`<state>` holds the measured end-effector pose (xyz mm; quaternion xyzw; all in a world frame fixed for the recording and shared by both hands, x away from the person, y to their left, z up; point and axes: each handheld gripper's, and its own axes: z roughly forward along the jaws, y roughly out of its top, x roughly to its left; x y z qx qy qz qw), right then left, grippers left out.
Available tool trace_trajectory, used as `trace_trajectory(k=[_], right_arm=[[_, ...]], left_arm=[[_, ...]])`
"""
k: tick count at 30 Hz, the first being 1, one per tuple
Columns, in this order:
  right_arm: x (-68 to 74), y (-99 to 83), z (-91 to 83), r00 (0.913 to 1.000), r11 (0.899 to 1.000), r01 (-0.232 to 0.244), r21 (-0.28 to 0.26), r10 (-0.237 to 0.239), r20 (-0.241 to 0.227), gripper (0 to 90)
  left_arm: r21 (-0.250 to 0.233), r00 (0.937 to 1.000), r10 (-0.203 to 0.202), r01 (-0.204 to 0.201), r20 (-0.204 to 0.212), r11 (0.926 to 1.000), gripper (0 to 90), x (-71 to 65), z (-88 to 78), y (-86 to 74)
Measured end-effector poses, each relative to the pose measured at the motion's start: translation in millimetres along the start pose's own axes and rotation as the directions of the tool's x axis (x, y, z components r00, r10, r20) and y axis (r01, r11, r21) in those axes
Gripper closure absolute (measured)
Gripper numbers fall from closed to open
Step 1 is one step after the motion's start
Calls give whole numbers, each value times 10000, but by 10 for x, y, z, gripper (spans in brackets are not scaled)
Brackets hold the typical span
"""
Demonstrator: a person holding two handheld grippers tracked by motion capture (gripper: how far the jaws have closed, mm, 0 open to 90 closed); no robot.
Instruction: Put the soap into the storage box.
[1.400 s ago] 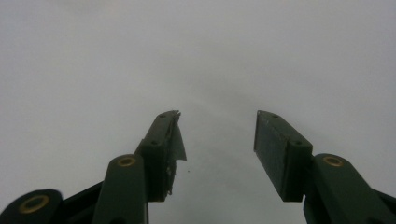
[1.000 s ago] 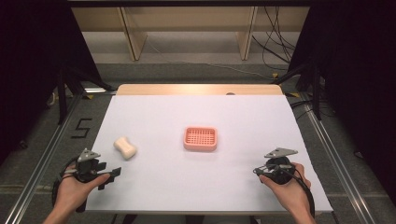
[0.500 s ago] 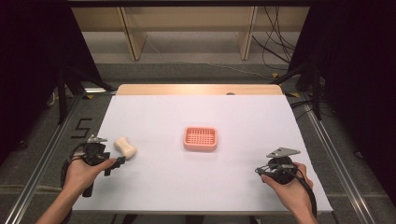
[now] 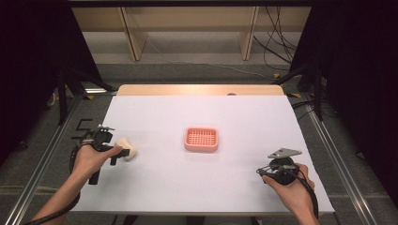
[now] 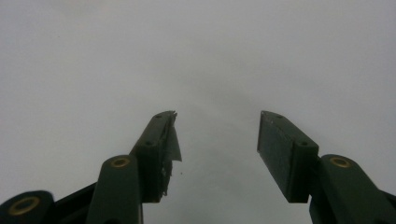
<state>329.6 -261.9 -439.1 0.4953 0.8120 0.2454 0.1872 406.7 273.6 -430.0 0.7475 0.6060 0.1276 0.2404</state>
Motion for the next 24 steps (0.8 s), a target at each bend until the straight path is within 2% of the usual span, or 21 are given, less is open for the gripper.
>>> trace_trajectory(k=[1, 4, 5, 7, 10, 11, 13, 14, 15, 16, 19, 20, 21, 24], right_arm=[[0, 1, 1, 10000, 10000, -10, 7, 10, -3, 468], [1, 2, 4, 10000, 10000, -17, 9, 17, -1, 468], [1, 2, 7, 10000, 10000, -7, 8, 7, -18, 468], [1, 0, 8, 10000, 10000, -9, 5, 9, -26, 467], [0, -3, 14, 10000, 10000, -22, 22, 22, -18, 462], [1, -5, 21, 10000, 10000, -19, 56, 19, -45, 460], [4, -4, 23, 10000, 10000, 9, 26, -9, -76, 459], [4, -4, 23, 10000, 10000, 9, 26, -9, -76, 459], [8, -2, 24, 10000, 10000, -3, 29, 3, -81, 457], [8, -2, 25, 10000, 10000, 13, 28, -13, -71, 457], [10, -3, 30, 10000, 10000, -9, 9, 9, -65, 456], [10, -3, 30, 10000, 10000, -9, 9, 9, -65, 456], [10, -2, 30, 10000, 10000, 1, -6, -1, -65, 455], [9, -2, 29, 10000, 10000, 20, -6, -20, -82, 453]], left_arm=[[46, 9999, -37, 37, -99, 10000, 307, 4, 29, 65], [220, 9997, -45, 51, -257, 9997, 300, 3, 57, 128], [271, 9985, -389, 400, -391, 9988, 299, -16, 97, 178], [507, 9988, -193, 215, -449, 9985, 298, -1, 121, 239], [603, 9988, -229, 255, -435, 9979, 290, 9, 147, 297], [957, 9974, -437, 491, -576, 9942, 287, 6, 156, 354], [1115, 9955, -663, 735, -673, 9910, 283, 14, 179, 401], [1115, 9955, -663, 735, -673, 9910, 281, 14, 179, 401], [1235, 9919, -968, 1066, -827, 9866, 277, 20, 207, 436], [1235, 9919, -968, 1066, -827, 9866, 273, 20, 207, 436], [1549, 9860, -1407, 1534, -899, 9759, 262, 28, 275, 456], [1549, 9860, -1407, 1534, -899, 9759, 258, 28, 275, 456], [1649, 9825, -1612, 1748, -930, 9707, 256, 32, 303, 457], [1733, 9796, -1719, 1881, -1041, 9667, 256, 46, 313, 461]])
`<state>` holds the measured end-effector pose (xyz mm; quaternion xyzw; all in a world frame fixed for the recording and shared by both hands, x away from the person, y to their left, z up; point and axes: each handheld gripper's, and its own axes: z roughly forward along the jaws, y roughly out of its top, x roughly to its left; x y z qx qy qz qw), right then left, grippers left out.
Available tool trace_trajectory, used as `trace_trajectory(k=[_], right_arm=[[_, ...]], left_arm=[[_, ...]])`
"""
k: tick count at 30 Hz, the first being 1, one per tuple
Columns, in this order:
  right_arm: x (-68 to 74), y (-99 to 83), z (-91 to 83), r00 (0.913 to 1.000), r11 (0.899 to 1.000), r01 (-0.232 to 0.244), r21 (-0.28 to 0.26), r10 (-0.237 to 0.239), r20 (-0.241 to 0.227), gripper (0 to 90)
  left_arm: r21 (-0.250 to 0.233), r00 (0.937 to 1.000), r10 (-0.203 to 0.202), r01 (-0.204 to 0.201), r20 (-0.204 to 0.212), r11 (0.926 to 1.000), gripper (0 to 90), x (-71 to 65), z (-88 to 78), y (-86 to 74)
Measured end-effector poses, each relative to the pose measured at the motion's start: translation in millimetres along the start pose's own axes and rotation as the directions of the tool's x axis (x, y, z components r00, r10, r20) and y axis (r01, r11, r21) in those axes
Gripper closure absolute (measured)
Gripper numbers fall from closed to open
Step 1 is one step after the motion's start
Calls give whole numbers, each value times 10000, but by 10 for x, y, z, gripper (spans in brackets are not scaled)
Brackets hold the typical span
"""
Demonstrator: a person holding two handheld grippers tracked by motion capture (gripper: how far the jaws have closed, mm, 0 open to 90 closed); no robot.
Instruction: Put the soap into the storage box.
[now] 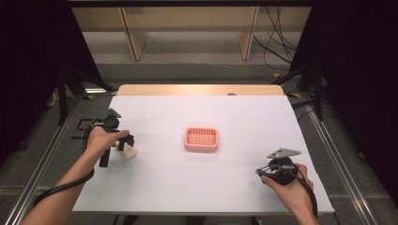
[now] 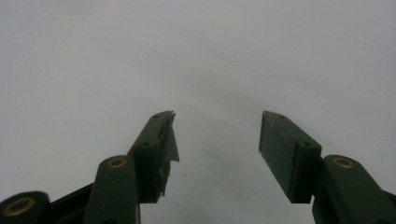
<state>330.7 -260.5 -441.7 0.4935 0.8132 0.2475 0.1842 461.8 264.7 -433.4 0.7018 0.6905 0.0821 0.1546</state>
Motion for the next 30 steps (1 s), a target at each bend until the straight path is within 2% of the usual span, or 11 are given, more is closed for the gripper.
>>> trace_trajectory(k=[4, 6, 8, 14, 17, 19, 20, 23, 27, 28, 30], right_arm=[[7, 0, 8, 10000, 10000, 10, 2, -10, -5, 450], [12, 1, 12, 10000, 10000, 45, 12, -45, -20, 449], [16, 2, 13, 10000, 10000, 95, 12, -95, -31, 447], [27, 0, 21, 9999, 9999, 114, 25, -114, -48, 446], [25, -2, 21, 9999, 9999, 109, 21, -109, -37, 445], [24, -4, 21, 9999, 9999, 103, 43, -103, -39, 445], [22, -6, 23, 9999, 9999, 117, 35, -117, -37, 444], [26, -5, 25, 9999, 9999, 97, 76, -96, -54, 443], [28, -9, 30, 9999, 9999, 71, 113, -70, -76, 441], [24, -10, 33, 9999, 9999, 100, 109, -100, -64, 441], [22, -11, 37, 9999, 9999, 109, 130, -109, -61, 441]], left_arm=[[189, 9995, -294, 295, -65, 9994, 251, 13, 28, 10], [698, 9997, 100, -83, -237, 9975, 251, 59, 11, 24], [325, 9988, -435, 442, -231, 9985, 253, 46, 57, 22], [326, 9960, -892, 895, -101, 9955, 246, 65, 115, 29], [615, 9978, -647, 654, -136, 9960, 254, 74, 103, 45], [403, 9961, -875, 879, -115, 9953, 254, 55, 122, 44], [771, 9985, -521, 531, -144, 9956, 254, 77, 104, 51], [653, 9966, -803, 813, -172, 9946, 247, 43, 136, 62], [881, 9980, -598, 613, -201, 9942, 246, 61, 131, 65], [672, 9950, -983, 993, -189, 9928, 244, 48, 162, 60], [1012, 9971, -734, 752, -214, 9920, 236, 74, 156, 60]])
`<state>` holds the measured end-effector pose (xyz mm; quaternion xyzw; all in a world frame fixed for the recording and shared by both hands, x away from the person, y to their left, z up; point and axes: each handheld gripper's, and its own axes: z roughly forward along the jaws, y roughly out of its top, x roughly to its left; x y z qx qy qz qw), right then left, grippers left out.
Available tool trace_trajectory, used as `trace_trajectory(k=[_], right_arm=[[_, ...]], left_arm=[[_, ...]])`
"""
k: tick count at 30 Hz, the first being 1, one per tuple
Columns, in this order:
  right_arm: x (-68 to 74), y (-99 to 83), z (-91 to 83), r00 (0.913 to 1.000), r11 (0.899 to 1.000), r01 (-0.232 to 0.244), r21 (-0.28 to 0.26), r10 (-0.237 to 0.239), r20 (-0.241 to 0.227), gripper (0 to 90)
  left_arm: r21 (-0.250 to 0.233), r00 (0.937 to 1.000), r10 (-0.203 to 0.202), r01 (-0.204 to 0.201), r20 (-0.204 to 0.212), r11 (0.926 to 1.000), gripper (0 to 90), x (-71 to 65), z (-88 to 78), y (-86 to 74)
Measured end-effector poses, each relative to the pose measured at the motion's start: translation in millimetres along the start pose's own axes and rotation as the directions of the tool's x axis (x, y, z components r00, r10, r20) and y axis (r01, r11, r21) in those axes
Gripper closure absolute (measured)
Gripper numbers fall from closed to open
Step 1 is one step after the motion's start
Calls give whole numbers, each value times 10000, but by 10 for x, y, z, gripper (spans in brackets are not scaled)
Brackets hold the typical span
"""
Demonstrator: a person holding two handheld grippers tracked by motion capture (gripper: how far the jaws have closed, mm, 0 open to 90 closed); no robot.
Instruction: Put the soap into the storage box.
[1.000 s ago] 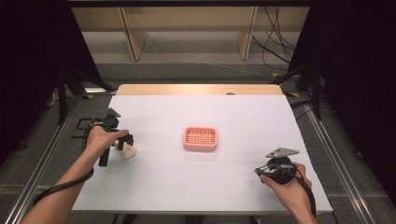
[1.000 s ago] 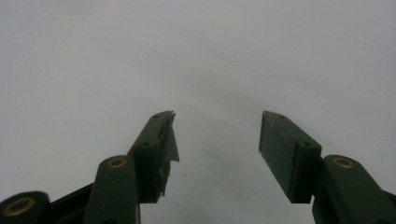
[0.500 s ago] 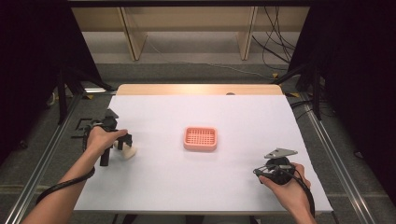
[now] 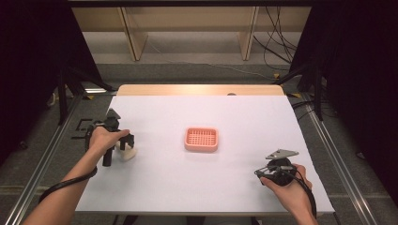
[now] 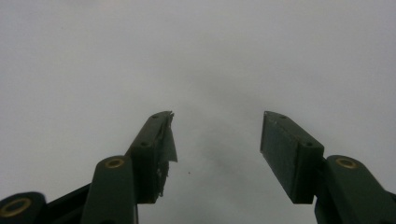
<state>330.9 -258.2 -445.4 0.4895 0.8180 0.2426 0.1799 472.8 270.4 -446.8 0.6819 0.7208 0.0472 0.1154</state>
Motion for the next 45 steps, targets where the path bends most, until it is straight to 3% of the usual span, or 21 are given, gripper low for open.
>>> trace_trajectory(k=[3, 8, 15, 16, 18, 19, 20, 21, 22, 23, 24, 25, 27, 31, 37, 39, 42, 43, 44, 45], right_arm=[[3, -1, 1, 10000, 10000, -3, 18, 3, -22, 441], [5, 0, 2, 10000, 10000, 9, 30, -9, -27, 439], [1, -5, 18, 10000, 10000, 81, 54, -81, -58, 435], [2, -5, 17, 9999, 9999, 86, 59, -86, -59, 435], [2, -5, 20, 9999, 9999, 126, 111, -126, -46, 434], [3, -6, 21, 9999, 9999, 126, 114, -125, -49, 434], [3, -6, 22, 9999, 9999, 122, 118, -122, -50, 434], [3, -5, 22, 9999, 9999, 127, 117, -126, -53, 434], [3, -5, 22, 9999, 9999, 127, 117, -126, -53, 434], [3, -5, 24, 9999, 9998, 140, 113, -140, -47, 433], [3, -5, 24, 9999, 9998, 140, 113, -140, -47, 433], [3, -6, 27, 9999, 9998, 134, 126, -134, -48, 433], [3, -6, 27, 9999, 9998, 156, 145, -155, -56, 432], [4, -4, 27, 9998, 9998, 173, 138, -172, -58, 432], [3, -6, 29, 9998, 9997, 174, 142, -173, -51, 431], [3, -6, 29, 9998, 9997, 175, 139, -174, -56, 430], [3, -6, 29, 9999, 9998, 165, 140, -164, -56, 430], [3, -6, 29, 9998, 9997, 175, 142, -174, -51, 431], [3, -6, 29, 9998, 9998, 169, 140, -169, -51, 430], [4, -6, 30, 9998, 9997, 177, 144, -176, -56, 430]], left_arm=[[340, 10000, 53, -53, -12, 9994, 246, 14, 52, -1], [483, 9998, 176, -174, -34, 9987, 269, 21, 99, -6], [770, 9971, 748, -736, -132, 9943, 340, 3, 106, 11], [743, 9969, 770, -757, -144, 9944, 353, -2, 108, 12], [812, 9917, 1257, -1233, -259, 9890, 401, 1, 99, 19], [812, 9917, 1257, -1233, -259, 9890, 418, 1, 99, 19], [442, 9931, 1098, -1081, -402, 9932, 437, -28, 121, 13], [557, 9897, 1363, -1338, -443, 9894, 457, -20, 117, 18], [557, 9897, 1363, -1338, -443, 9894, 468, -20, 117, 18], [618, 9832, 1765, -1735, -473, 9829, 473, -4, 113, 13], [618, 9832, 1765, -1735, -473, 9829, 475, -4, 113, 13], [836, 9764, 2103, -2057, -502, 9750, 476, 12, 102, 22], [892, 9738, 2219, -2170, -490, 9721, 475, 7, 100, 25], [648, 9736, 2207, -2170, -576, 9740, 467, -15, 130, 14], [961, 9647, 2564, -2500, -603, 9635, 484, -11, 122, 18], [857, 9605, 2734, -2685, -523, 9595, 489, -13, 132, 16], [815, 9636, 2625, -2580, -513, 9627, 491, -28, 134, 8], [871, 9708, 2368, -2328, -391, 9686, 492, -34, 135, 4], [1067, 9651, 2592, -2539, -387, 9613, 493, -16, 124, 12], [1069, 9656, 2576, -2526, -352, 9616, 493, -17, 124, 9]])
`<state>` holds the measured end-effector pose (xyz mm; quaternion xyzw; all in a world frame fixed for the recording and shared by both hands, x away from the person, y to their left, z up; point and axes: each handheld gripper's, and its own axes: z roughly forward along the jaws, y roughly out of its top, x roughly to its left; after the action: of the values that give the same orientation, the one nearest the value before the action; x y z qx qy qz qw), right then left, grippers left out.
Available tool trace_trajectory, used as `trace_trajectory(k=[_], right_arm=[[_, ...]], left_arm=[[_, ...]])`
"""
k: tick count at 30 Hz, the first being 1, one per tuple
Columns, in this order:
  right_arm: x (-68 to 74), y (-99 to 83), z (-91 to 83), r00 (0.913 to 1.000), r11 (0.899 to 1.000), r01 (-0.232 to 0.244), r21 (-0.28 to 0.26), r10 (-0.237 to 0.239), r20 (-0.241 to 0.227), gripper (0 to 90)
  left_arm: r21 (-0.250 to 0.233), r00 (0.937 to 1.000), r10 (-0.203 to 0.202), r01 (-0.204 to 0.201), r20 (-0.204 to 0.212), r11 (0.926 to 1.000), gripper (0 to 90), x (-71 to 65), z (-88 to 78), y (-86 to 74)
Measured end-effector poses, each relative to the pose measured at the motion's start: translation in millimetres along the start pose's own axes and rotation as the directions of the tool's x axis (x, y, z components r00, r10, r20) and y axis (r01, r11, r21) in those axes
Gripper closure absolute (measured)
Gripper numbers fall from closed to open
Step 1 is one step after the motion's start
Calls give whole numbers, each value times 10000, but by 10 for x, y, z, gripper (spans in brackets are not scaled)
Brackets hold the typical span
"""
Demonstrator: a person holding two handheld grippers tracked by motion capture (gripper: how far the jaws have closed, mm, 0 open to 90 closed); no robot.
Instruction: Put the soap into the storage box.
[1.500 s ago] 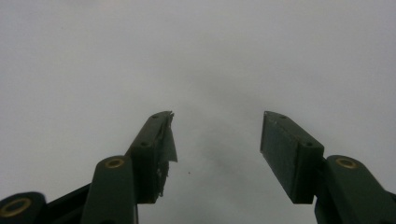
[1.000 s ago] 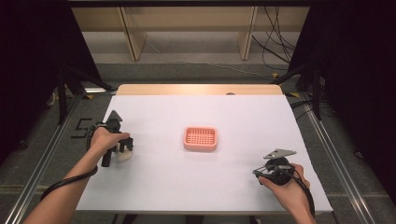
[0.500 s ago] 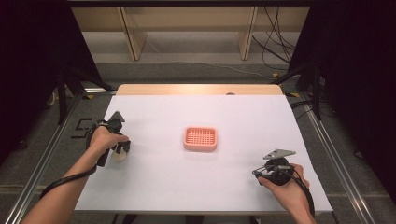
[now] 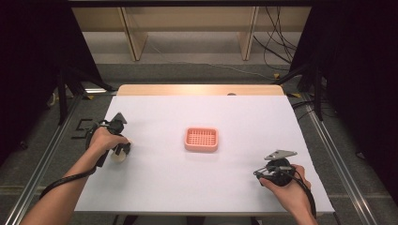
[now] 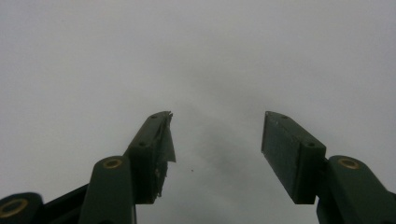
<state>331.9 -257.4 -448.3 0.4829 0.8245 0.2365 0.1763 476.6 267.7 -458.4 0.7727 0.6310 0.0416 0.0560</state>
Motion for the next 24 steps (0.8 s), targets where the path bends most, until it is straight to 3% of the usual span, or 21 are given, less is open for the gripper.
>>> trace_trajectory(k=[4, 5, 6, 8, 9, 11, 16, 17, 18, 19, 23, 24], right_arm=[[3, 1, 5, 10000, 10000, 2, -11, -2, -4, 430], [5, 3, 7, 10000, 10000, -5, -4, 5, -15, 430], [5, 3, 8, 10000, 10000, -8, -4, 8, -17, 430], [5, 3, 9, 10000, 10000, -6, -4, 6, -23, 429], [5, 3, 9, 10000, 10000, -6, -7, 6, -19, 428], [3, 2, 10, 10000, 10000, -12, -9, 12, -18, 427], [2, 1, 13, 10000, 10000, -20, -7, 20, -18, 424], [2, 1, 14, 10000, 10000, -25, -4, 25, -19, 424], [2, 1, 15, 10000, 10000, -27, -3, 27, -15, 424], [2, 2, 15, 10000, 10000, -23, -4, 23, -9, 424], [5, 3, 17, 10000, 10000, -22, 1, 22, 0, 423], [5, 3, 17, 10000, 10000, -21, -4, 21, 2, 423]], left_arm=[[-397, 9993, -358, 360, 44, 9986, 494, -34, 28, -8], [-432, 9997, 201, -206, -110, 9989, 495, -2, 24, 0], [-404, 9995, 308, -311, -73, 9987, 495, 4, 24, 2], [-389, 9994, 346, -349, -87, 9986, 496, 4, 22, 1], [-437, 9999, -164, 166, 33, 9989, 496, -38, 29, -15], [-188, 9999, 84, -82, 101, 9998, 496, -19, 9, -16], [-489, 9998, -155, 162, 151, 9987, 496, -30, 25, -33], [-468, 9998, -125, 133, 172, 9988, 496, -29, 17, -36], [-431, 9998, 154, -149, 121, 9990, 496, -15, 0, -33], [-488, 9998, -8, 17, 201, 9988, 496, -28, -7, -39], [-607, 9993, 331, -319, 190, 9976, 496, -28, -54, -39], [-515, 9992, 239, -222, 316, 9984, 496, -44, -91, -33]])
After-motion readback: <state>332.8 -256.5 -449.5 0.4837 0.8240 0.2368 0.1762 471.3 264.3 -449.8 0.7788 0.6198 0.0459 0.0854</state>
